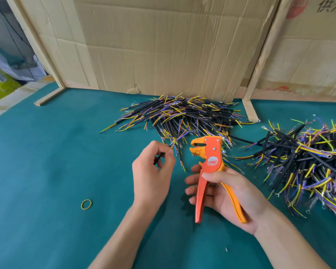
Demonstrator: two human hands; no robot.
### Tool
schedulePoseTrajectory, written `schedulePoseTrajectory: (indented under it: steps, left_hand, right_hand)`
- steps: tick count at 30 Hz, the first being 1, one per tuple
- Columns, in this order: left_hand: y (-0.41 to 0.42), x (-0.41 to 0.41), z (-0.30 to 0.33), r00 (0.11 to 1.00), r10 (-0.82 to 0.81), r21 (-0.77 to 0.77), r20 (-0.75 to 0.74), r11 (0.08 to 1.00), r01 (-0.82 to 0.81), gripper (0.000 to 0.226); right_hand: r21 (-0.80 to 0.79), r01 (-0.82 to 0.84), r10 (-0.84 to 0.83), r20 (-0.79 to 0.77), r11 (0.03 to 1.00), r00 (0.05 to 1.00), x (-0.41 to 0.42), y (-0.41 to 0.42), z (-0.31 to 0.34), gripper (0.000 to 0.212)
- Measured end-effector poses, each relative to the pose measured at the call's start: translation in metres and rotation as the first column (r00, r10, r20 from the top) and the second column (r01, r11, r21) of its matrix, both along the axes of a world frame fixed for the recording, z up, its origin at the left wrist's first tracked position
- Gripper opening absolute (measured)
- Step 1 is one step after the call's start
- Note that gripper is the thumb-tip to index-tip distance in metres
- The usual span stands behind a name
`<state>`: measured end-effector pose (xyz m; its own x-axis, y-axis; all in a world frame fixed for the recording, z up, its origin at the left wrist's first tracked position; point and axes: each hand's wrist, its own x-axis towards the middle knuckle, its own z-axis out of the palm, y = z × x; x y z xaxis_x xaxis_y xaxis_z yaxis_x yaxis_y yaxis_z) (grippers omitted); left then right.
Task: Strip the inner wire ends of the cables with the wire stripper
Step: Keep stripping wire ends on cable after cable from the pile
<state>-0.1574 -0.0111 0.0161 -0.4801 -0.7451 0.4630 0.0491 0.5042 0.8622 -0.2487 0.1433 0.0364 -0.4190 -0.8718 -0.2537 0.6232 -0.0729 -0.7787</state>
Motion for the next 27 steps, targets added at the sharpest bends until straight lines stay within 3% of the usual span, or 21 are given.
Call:
schedulePoseTrajectory:
  steps: [6, 9, 12, 16, 27]
  left_hand:
    - [0.001, -0.003, -0.003, 0.999, -0.033, 0.000, 0.017, 0.999, 0.033, 0.017]
    - [0.004, -0.004, -0.002, 0.995, -0.088, -0.027, 0.048, 0.996, 0.089, 0.031]
    - [0.003, -0.004, -0.001, 0.989, -0.071, -0.218, 0.133, 0.971, 0.099, 0.046]
    - [0.003, -0.003, 0.002, 0.982, -0.051, -0.348, 0.181, 0.931, 0.112, 0.039]
    - [0.000, -0.002, 0.006, 0.990, -0.024, -0.204, 0.139, 0.978, 0.052, 0.031]
  right_hand:
    - [-0.033, 0.028, -0.026, 0.038, 0.999, 0.999, -0.009, 0.003, 0.000, 0.040]
    - [-0.039, 0.019, -0.017, 0.033, 0.999, 0.999, -0.011, 0.003, 0.001, 0.040]
    - [-0.034, 0.021, -0.021, 0.017, 0.999, 1.000, -0.013, 0.003, 0.001, 0.037]
    - [-0.033, 0.011, -0.010, 0.010, 0.999, 1.000, -0.014, 0.003, 0.002, 0.033]
    - [-0.021, -0.154, 0.151, -0.087, 0.988, 0.985, -0.016, 0.008, -0.001, 0.046]
